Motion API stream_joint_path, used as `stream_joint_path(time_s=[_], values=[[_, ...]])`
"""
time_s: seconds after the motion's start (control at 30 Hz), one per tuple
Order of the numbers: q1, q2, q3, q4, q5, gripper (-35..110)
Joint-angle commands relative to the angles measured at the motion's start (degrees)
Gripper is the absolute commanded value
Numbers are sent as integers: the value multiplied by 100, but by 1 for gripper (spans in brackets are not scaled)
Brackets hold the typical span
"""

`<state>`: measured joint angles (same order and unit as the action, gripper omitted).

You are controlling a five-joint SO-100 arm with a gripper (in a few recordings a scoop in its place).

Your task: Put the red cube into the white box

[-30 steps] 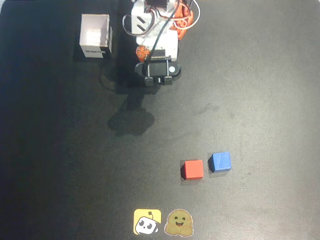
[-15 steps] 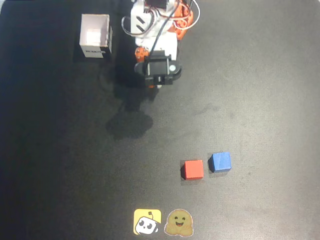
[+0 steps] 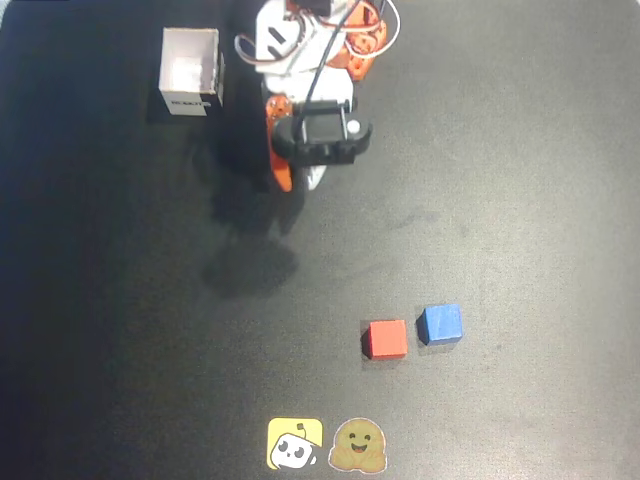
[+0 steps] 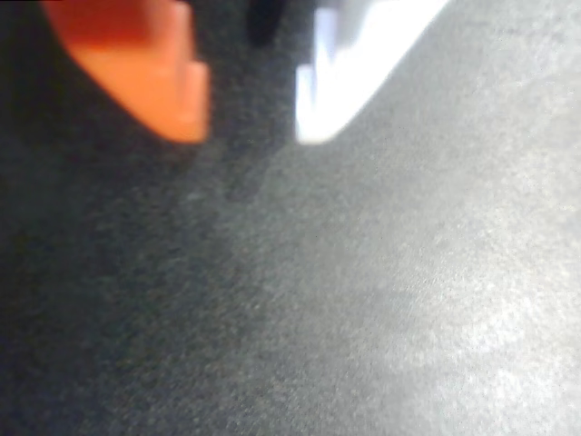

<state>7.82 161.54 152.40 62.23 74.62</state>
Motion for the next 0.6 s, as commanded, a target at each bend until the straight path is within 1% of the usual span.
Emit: stream_joint_path(time_s=[0.0,0.3,0.5,0.57], values=[[-88,-1459,-1318,-62,-62,8],[-756,-3841,-3296,-176,272,12],[-1310,-4509,-3595,-457,817,13],[-1450,-4860,-3806,-580,844,13]])
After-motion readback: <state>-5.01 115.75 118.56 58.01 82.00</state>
